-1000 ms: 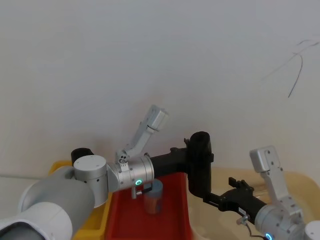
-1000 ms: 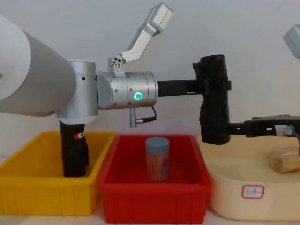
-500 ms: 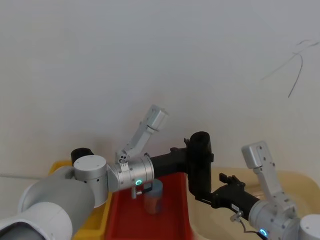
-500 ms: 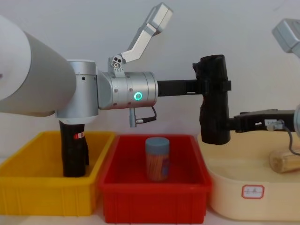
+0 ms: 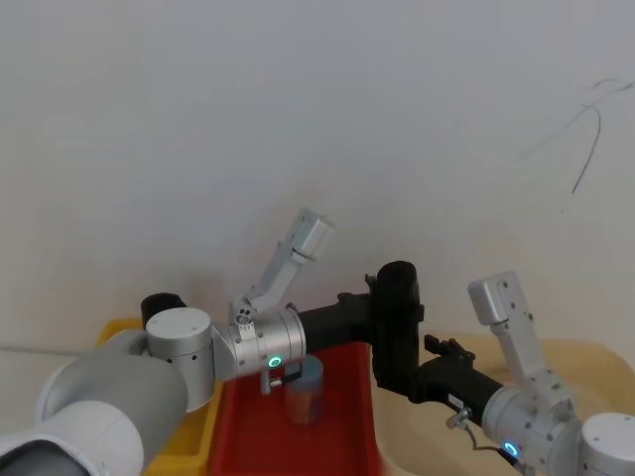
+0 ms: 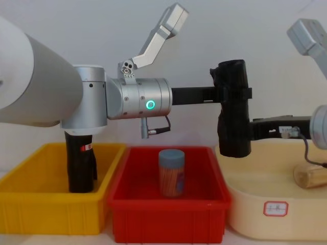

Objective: Pick up the garbage bag with the one hand and transfer it to the other hand.

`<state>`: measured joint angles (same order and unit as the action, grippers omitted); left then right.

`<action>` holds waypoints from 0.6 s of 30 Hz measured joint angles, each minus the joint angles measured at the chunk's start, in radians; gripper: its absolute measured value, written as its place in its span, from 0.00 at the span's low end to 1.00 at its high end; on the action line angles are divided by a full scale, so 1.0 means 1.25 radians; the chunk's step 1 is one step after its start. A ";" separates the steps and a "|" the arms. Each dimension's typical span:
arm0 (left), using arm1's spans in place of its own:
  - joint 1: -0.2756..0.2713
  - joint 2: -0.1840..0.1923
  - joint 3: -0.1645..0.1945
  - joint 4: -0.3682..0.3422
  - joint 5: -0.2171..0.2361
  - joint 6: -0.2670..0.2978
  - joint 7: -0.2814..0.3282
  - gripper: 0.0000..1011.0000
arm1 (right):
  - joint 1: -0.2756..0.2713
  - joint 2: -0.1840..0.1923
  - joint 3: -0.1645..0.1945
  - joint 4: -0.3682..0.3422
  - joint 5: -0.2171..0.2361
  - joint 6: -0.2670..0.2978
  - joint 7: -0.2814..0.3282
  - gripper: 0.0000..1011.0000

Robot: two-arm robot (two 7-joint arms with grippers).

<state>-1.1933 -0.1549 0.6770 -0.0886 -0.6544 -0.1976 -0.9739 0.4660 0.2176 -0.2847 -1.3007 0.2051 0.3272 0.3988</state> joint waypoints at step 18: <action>0.000 0.000 0.000 0.000 0.000 0.000 0.000 0.40 | 0.051 -0.026 -0.018 0.087 0.009 -0.045 -0.004 0.99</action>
<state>-1.1933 -0.1548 0.6770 -0.0886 -0.6544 -0.1976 -0.9739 0.5302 0.1848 -0.3067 -1.1924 0.2167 0.2713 0.3944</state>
